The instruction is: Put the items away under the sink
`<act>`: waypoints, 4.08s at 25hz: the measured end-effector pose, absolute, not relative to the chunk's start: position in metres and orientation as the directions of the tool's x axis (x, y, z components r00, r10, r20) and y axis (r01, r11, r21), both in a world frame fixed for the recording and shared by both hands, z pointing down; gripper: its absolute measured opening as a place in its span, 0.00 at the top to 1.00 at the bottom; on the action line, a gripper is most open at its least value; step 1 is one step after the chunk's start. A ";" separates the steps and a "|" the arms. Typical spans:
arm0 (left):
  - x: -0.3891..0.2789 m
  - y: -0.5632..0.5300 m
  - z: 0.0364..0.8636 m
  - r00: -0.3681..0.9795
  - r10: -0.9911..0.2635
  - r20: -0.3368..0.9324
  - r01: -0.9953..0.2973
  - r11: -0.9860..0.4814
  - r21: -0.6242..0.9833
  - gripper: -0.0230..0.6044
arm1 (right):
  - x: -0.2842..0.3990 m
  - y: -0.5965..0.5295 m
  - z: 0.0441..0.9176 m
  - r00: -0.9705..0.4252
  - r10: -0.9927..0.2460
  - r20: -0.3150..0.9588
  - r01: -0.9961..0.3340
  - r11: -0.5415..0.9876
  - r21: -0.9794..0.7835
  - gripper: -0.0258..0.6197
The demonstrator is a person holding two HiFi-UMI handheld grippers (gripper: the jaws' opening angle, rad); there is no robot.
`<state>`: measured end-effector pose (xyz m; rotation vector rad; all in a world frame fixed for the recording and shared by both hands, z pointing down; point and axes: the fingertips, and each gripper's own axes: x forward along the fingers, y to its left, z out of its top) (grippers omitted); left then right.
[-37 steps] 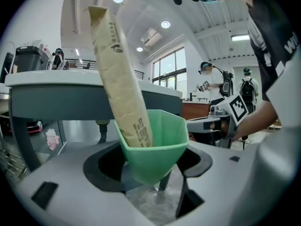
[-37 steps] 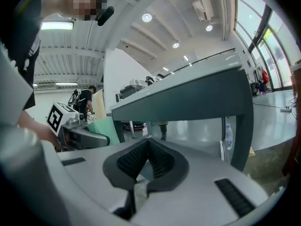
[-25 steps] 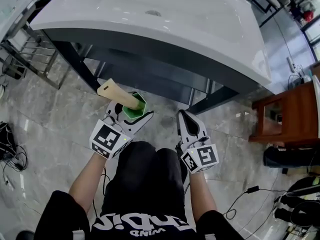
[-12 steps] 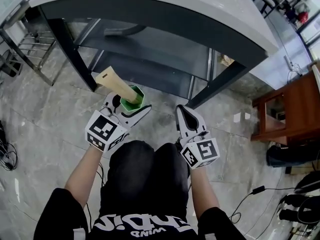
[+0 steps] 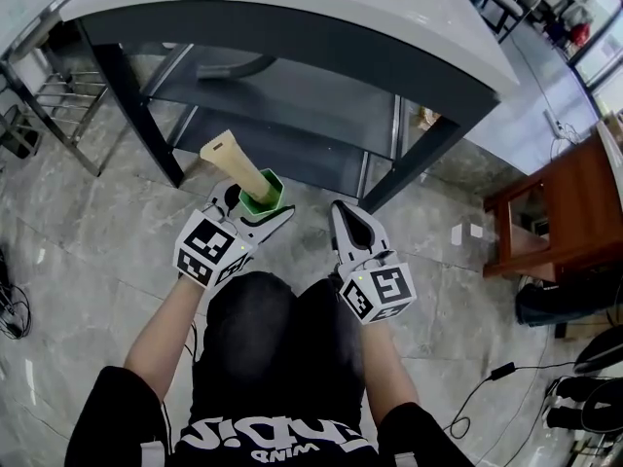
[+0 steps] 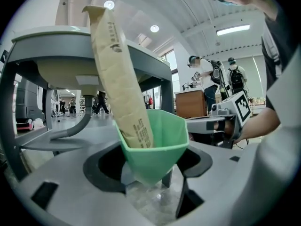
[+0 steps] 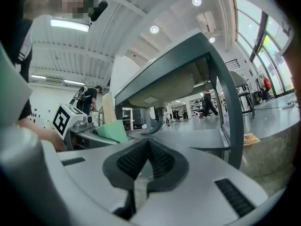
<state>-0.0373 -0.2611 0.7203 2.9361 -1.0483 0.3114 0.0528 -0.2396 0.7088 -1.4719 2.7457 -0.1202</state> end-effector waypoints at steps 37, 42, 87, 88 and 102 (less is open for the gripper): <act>-0.005 -0.459 0.737 0.663 -0.713 0.228 -0.710 -0.695 -0.109 0.44 | 0.057 -0.251 0.719 -0.527 -0.848 0.051 -0.849 0.524 -0.064 0.93; -0.003 -0.473 0.734 0.647 -0.735 0.203 -0.736 -0.672 -0.081 0.44 | 0.056 -0.255 0.722 -0.523 -0.851 0.056 -0.852 0.519 -0.064 0.93; -0.004 -0.484 0.741 0.562 -0.806 0.188 -0.807 -0.583 -0.090 0.29 | 0.054 -0.262 0.728 -0.510 -0.857 0.076 -0.860 0.504 -0.079 0.93; -0.005 -0.482 0.741 0.564 -0.805 0.183 -0.807 -0.585 -0.087 0.29 | 0.053 -0.261 0.728 -0.510 -0.857 0.076 -0.859 0.505 -0.078 0.93; -0.040 -0.393 0.729 0.630 -0.761 0.155 -0.770 -0.637 -0.001 0.29 | 0.050 -0.252 0.727 -0.524 -0.850 0.052 -0.850 0.518 -0.092 0.93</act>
